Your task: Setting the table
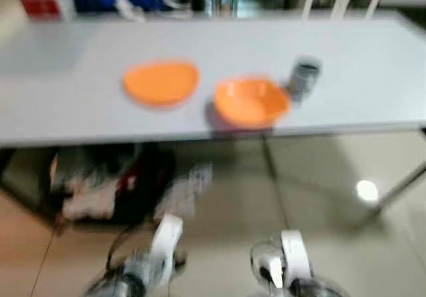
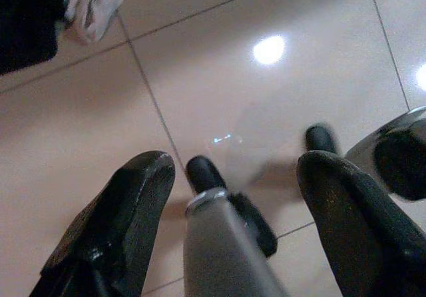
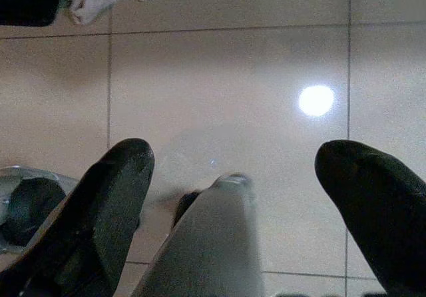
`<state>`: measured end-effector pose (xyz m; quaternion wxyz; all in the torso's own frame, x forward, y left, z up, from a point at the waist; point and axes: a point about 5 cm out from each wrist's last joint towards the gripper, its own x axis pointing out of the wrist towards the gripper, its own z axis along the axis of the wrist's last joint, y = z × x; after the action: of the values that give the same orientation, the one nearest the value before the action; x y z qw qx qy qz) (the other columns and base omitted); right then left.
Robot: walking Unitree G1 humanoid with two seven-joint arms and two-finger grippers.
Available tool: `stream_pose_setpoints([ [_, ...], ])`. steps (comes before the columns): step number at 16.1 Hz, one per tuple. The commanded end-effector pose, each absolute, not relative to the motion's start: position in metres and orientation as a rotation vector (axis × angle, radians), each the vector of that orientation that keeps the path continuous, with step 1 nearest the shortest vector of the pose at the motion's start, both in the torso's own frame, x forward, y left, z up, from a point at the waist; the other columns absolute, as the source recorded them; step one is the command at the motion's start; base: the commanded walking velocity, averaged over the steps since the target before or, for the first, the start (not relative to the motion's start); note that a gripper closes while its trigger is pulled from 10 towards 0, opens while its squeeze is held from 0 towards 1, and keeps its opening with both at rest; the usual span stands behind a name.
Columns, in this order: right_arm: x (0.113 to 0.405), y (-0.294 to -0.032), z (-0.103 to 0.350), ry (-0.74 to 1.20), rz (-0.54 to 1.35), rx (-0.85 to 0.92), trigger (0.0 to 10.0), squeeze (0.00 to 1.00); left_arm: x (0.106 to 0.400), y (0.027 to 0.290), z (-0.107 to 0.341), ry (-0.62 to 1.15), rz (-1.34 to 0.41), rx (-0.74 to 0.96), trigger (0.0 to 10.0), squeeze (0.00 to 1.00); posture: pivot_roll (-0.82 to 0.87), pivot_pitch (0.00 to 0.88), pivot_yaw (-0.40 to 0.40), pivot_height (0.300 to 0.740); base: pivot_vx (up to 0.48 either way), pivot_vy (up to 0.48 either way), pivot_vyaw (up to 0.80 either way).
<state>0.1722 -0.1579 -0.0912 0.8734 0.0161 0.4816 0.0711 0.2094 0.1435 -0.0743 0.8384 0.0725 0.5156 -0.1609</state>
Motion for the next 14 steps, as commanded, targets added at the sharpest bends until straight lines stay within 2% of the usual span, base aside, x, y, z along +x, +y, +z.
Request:
stream_pose_setpoints([
  [1,0.1727,-0.1691,-0.0902,1.001,0.129,0.012,10.0,0.0,0.215,0.1313,-0.0711,1.062,-0.372,0.152,10.0,0.0,-0.12,0.0,0.01,0.727,0.247,-0.409,0.0],
  [8,0.172,-0.1699,-0.0905,1.006,0.133,0.01,10.0,0.0,0.2148,0.132,-0.0714,1.07,-0.353,0.16,10.0,0.0,-0.12,0.0,0.01,0.727,0.245,-0.4,0.0],
  [14,0.1726,-0.1699,-0.0902,1.007,0.132,0.009,10.0,0.0,0.216,0.1348,-0.0709,1.073,-0.334,0.16,10.0,0.0,-0.12,0.0,0.012,0.727,0.0,0.0,0.0],
])
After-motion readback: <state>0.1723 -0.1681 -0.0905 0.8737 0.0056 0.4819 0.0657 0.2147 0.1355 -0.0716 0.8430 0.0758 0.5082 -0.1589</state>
